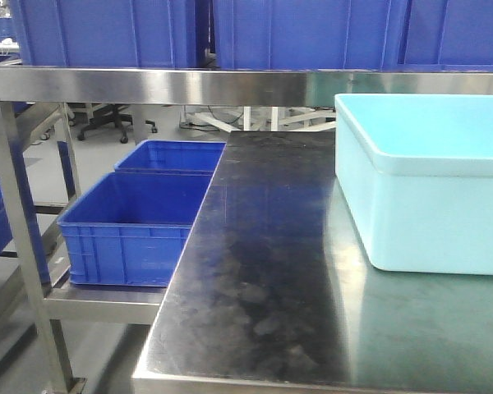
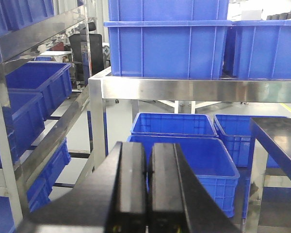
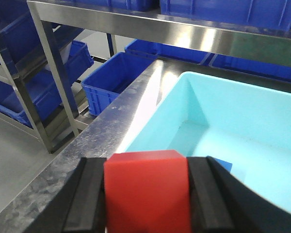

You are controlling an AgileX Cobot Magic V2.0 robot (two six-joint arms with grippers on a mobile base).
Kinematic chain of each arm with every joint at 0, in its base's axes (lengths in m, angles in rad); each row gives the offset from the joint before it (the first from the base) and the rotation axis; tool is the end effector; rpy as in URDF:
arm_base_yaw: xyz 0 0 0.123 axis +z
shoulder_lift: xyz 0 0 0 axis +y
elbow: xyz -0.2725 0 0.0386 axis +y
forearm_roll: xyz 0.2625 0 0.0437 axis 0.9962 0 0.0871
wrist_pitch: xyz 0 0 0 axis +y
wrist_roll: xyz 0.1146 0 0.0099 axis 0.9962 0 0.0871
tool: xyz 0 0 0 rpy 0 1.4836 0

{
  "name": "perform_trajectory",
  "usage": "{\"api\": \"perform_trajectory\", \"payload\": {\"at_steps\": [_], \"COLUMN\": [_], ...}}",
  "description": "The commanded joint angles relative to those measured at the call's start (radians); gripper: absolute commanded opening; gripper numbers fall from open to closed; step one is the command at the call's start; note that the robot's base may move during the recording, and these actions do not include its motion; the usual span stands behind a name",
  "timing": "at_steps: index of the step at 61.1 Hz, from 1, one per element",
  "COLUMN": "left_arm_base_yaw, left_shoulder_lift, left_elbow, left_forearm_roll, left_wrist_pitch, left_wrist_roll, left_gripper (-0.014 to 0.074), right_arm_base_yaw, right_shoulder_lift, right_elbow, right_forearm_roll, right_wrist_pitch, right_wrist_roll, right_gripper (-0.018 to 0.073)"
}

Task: Pick red cube and place on left shelf
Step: 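Hold the red cube raised above the tub rim in the right gripper, then drive the base away from the table, keeping the cube in the right gripper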

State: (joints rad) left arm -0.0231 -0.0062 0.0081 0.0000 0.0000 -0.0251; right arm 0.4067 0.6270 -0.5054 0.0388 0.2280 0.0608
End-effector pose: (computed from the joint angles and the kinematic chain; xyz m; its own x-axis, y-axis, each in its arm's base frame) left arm 0.1044 -0.0024 0.2128 0.0846 -0.0271 -0.9961 0.0252 0.9994 -0.0250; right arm 0.1639 0.0717 0.2957 -0.2766 -0.0120 -0.9609 -0.3779 0.9207 0.0973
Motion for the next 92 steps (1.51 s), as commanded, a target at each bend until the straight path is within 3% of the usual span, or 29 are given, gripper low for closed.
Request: {"api": "perform_trajectory", "payload": {"at_steps": [1,92], "left_arm_base_yaw": [0.002,0.002], "left_shoulder_lift": [-0.014,-0.014], "left_elbow": [0.025,0.025], "left_forearm_roll": [0.000,0.000], "left_wrist_pitch": [-0.086,-0.086], "left_wrist_roll": [0.000,0.000], "left_gripper": [0.0102,0.0102], "right_arm_base_yaw": [-0.004,-0.004], "right_shoulder_lift": [-0.005,-0.003], "right_elbow": [-0.029,-0.029], "right_forearm_roll": [-0.009,-0.009], "right_wrist_pitch": [-0.089,-0.085], "right_wrist_roll": [-0.002,-0.002], "right_gripper": [0.0056,0.0056]}}
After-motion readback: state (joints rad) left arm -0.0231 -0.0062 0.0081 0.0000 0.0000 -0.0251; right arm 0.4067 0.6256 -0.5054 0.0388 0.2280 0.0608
